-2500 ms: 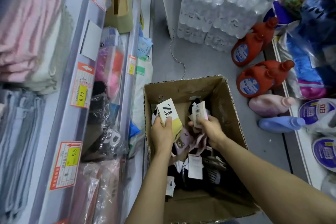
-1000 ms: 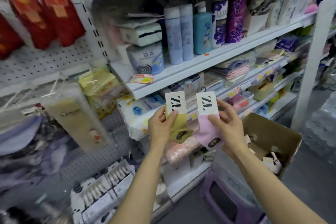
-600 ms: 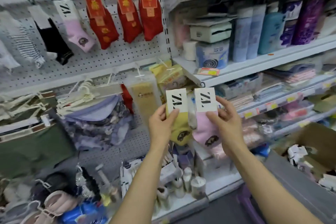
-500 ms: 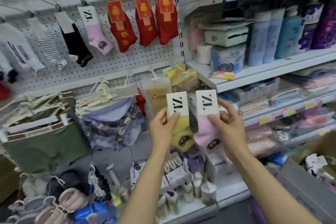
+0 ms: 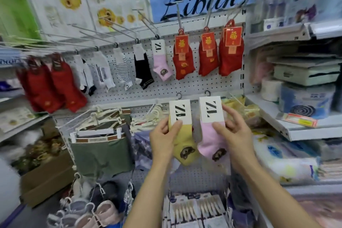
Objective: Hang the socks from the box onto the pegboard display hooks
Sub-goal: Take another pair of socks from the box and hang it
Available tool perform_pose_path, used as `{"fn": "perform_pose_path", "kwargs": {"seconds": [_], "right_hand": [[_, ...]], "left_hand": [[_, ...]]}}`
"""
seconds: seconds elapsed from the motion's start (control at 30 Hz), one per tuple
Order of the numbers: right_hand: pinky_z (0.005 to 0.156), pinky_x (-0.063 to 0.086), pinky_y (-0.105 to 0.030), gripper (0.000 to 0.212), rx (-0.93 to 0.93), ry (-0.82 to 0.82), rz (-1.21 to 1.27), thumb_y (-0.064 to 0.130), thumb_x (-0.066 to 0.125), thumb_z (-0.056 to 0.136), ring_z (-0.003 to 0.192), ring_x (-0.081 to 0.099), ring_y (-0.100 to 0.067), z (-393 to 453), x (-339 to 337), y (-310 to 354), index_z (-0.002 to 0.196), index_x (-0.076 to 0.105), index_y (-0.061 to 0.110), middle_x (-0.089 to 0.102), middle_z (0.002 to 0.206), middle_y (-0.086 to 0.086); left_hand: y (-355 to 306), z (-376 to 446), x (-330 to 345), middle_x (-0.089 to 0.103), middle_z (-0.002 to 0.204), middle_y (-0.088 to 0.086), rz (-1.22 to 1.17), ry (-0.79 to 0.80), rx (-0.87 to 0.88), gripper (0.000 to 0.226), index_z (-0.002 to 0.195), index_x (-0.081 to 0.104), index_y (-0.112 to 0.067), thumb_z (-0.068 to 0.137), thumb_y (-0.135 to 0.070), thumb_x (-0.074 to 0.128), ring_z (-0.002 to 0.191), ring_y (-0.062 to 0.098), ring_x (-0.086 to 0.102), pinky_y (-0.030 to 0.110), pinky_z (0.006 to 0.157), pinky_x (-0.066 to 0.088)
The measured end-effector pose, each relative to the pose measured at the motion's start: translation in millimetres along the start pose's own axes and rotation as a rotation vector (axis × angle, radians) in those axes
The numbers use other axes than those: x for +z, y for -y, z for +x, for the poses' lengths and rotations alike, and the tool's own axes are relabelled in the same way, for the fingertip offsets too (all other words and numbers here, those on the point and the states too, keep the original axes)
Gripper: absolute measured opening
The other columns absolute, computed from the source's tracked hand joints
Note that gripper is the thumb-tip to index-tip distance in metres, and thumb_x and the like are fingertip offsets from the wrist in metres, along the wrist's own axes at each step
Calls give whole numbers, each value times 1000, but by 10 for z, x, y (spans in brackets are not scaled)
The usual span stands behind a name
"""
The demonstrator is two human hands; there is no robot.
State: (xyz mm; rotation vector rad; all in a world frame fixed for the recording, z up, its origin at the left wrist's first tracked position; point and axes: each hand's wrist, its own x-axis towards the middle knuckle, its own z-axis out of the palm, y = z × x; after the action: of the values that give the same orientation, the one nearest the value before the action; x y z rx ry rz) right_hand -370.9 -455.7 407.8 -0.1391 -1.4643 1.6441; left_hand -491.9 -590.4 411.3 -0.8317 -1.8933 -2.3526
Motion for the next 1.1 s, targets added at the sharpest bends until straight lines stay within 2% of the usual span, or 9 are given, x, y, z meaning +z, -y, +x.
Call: {"fn": "perform_pose_path", "kwargs": {"seconds": [0.13, 0.23, 0.3, 0.4, 0.47, 0.67, 0.8, 0.9, 1.1], "right_hand": [[81, 48, -44, 53, -41, 48, 33, 3, 69, 86, 82, 59, -24, 343, 221, 6, 126, 60, 37, 59, 89, -40], [80, 43, -44, 54, -59, 65, 12, 5, 69, 87, 80, 59, -36, 563, 386, -18, 126, 59, 41, 51, 98, -48], [82, 49, -48, 56, -68, 57, 11, 0, 67, 88, 89, 63, -45, 665, 498, -32, 127, 59, 39, 57, 102, -42], [88, 51, -56, 56, -60, 23, -1, -2, 65, 88, 100, 63, -43, 811, 650, -67, 131, 58, 34, 65, 101, -32], [86, 55, -48, 57, -58, 5, -9, -3, 65, 88, 99, 68, -32, 933, 754, -96, 133, 56, 31, 72, 98, -20], [75, 60, -33, 58, -110, -53, 4, -4, 65, 87, 94, 72, -22, 1290, 1154, -197, 134, 56, 30, 76, 97, -7], [66, 59, -27, 60, -109, -91, 50, -5, 65, 85, 93, 72, -19, 1410, 1348, -283, 134, 55, 29, 76, 100, -2], [75, 59, -38, 60, -123, -118, 36, -4, 66, 85, 96, 72, -22, 1491, 1418, -338, 132, 56, 31, 76, 100, -3], [84, 56, -51, 60, -171, -94, -18, -4, 65, 86, 98, 71, -26, 1665, 1381, -243, 132, 56, 33, 76, 100, -7]], "left_hand": [[-201, 408, -103, 76, 103, 0, -29, -45, 67, 30, 115, 70, -13, 86, -16, 74, 94, 17, 73, 35, 81, 59], [-290, 738, -144, 77, 89, -6, -23, -44, 104, 14, 98, 72, -23, 88, -12, 72, 82, 12, 72, 31, 73, 59], [-304, 981, -180, 78, 89, -6, -7, -45, 118, 12, 98, 72, -24, 89, -15, 72, 82, 13, 73, 33, 74, 59], [-283, 1363, -220, 77, 96, -3, 10, -27, 132, 15, 104, 73, -22, 88, -22, 73, 91, 20, 74, 42, 82, 59], [-295, 1609, -218, 77, 96, -3, 0, -8, 136, 11, 99, 73, -24, 88, -22, 73, 92, 21, 73, 45, 85, 59], [-440, 2441, -236, 77, 96, 0, 1, 69, 248, 15, 100, 74, -18, 88, -26, 73, 94, 23, 72, 45, 84, 57], [-591, 2869, -119, 77, 93, -8, -49, 141, 252, 13, 98, 74, -21, 86, -24, 76, 93, 12, 72, 31, 80, 59], [-644, 3102, 13, 77, 96, 3, -83, 157, 239, 20, 102, 75, -10, 86, -23, 76, 95, 20, 72, 32, 80, 58], [-650, 3396, 145, 77, 90, 1, -129, 111, 191, 9, 92, 75, -16, 85, -22, 76, 88, 19, 73, 33, 75, 59]]}}
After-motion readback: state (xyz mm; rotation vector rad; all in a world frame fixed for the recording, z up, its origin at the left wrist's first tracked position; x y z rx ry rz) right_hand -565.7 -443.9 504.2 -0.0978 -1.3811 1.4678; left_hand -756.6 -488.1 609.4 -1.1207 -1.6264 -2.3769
